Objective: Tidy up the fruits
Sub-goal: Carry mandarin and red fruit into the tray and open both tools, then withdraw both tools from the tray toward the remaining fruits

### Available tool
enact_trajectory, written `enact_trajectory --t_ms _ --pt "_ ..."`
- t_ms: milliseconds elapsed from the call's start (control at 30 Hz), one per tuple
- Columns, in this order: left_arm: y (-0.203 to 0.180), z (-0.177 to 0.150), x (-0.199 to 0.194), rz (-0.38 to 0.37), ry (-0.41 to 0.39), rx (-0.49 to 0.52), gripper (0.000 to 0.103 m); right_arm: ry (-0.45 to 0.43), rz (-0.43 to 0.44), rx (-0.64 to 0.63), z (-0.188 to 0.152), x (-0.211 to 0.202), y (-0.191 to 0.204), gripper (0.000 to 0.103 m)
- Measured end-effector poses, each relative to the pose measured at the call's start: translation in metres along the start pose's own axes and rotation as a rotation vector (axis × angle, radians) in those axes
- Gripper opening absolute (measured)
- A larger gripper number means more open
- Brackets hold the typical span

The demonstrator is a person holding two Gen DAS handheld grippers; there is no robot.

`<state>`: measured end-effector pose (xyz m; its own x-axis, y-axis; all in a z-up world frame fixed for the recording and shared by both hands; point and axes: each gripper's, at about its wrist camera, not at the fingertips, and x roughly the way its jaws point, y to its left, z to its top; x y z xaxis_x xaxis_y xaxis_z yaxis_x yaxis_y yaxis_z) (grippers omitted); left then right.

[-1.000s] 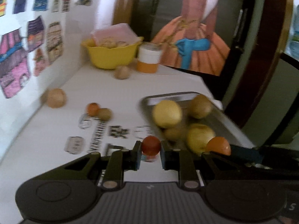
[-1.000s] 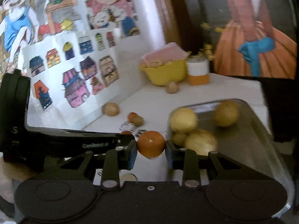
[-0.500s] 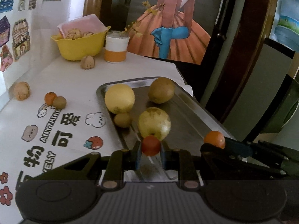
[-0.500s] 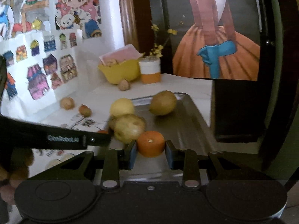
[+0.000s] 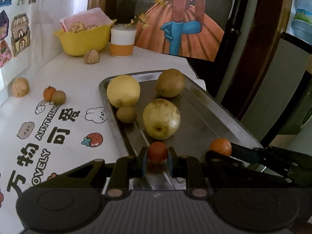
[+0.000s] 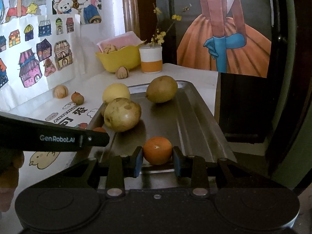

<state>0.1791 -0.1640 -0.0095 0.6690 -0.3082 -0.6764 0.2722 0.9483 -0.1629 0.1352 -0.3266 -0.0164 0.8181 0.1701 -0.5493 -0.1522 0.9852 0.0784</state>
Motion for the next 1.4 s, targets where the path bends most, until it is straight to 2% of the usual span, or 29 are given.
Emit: enact_trajectory --t_ms 233,433,500,533,600,700,800,1000,1200,1300,1400 --pt "0.006 -0.002 0.003 -0.011 0.014 -0.029 0.025 -0.007 0.001 -0.001 -0.001 -0.001 0.000 0.037" --pt "0.013 -0.003 -0.006 -0.056 0.005 -0.074 0.036 -0.031 -0.010 -0.024 -0.001 -0.011 0.003 0.051" --pt "0.014 -0.004 -0.011 -0.070 -0.005 -0.082 0.046 -0.041 -0.016 -0.034 -0.001 -0.016 0.005 0.061" --pt "0.014 -0.004 -0.015 -0.076 -0.014 -0.083 0.061 -0.047 -0.021 -0.037 0.000 -0.019 0.006 0.063" --pt "0.015 -0.005 -0.024 -0.054 -0.037 -0.088 0.078 -0.060 -0.026 -0.036 0.000 -0.027 0.008 0.075" --pt "0.018 -0.006 -0.035 -0.060 -0.053 -0.083 0.082 -0.078 -0.031 -0.034 0.001 -0.039 0.011 0.086" --pt "0.023 -0.009 -0.046 -0.054 -0.053 -0.082 0.093 -0.088 -0.042 -0.025 0.002 -0.051 0.014 0.099" --pt "0.038 -0.022 -0.070 -0.058 -0.035 -0.053 0.101 -0.054 -0.035 0.009 -0.001 -0.074 0.027 0.102" --pt "0.064 -0.038 -0.091 -0.020 -0.022 -0.079 0.101 -0.002 -0.001 0.020 -0.006 -0.085 0.049 0.102" --pt "0.080 -0.044 -0.100 0.019 -0.030 -0.096 0.102 0.014 0.027 0.024 -0.006 -0.087 0.062 0.102" --pt "0.096 -0.047 -0.109 0.098 -0.034 -0.113 0.102 0.021 0.058 0.022 -0.002 -0.085 0.075 0.102"
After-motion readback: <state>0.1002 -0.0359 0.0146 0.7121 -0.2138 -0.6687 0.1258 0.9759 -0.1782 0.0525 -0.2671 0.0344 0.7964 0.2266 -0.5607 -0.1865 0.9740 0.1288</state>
